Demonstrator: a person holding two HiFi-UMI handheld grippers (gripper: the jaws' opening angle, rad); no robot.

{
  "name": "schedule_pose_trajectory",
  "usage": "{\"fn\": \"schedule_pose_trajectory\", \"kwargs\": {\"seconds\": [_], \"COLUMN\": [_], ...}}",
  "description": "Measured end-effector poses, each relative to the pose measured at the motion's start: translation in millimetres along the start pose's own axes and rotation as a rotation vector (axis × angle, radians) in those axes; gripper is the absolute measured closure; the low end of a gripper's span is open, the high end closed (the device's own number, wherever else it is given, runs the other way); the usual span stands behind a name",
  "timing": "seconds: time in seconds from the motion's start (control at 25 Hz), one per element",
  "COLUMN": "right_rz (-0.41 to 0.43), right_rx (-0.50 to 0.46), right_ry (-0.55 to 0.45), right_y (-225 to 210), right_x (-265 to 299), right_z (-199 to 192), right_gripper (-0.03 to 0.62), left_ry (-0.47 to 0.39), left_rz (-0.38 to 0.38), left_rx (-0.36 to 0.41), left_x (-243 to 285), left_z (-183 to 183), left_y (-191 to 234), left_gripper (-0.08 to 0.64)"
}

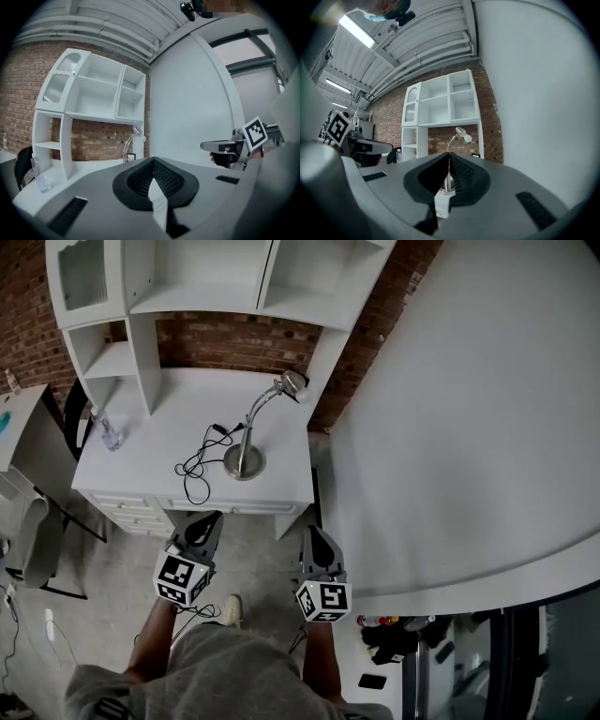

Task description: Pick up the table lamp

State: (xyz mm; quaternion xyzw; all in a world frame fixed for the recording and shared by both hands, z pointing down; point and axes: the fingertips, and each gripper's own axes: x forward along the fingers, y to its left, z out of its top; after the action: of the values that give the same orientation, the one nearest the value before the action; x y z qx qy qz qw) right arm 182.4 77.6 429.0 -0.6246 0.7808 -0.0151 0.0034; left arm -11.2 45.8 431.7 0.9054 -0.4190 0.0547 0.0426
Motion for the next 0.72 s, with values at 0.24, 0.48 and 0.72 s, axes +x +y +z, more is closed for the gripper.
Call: {"fn": "schedule_pose_trajectory", "kwargs": {"seconds": [0.24,0.48,0.72], "right_rz": [0.002,0.031,0.067], "right_rx": [0.012,-0.013,-0.013], "right_ry": [0.01,0.006,0.005], "right_y": [0,10,15], "right_x": [40,72,98], "right_z": [-6,-2,1], "right_gripper": [0.569,0.569,0.569], "left_ry": [-0.013,-0.031,-0.027], "left_rz": [0.008,0.035,0.066], "left_rx": [0.002,-0.008,-0.018], "left_x": [22,33,37], "left_z": [3,7,6], "left_y": [35,63,83], "left_gripper": [0.557,0.557,0.557]}}
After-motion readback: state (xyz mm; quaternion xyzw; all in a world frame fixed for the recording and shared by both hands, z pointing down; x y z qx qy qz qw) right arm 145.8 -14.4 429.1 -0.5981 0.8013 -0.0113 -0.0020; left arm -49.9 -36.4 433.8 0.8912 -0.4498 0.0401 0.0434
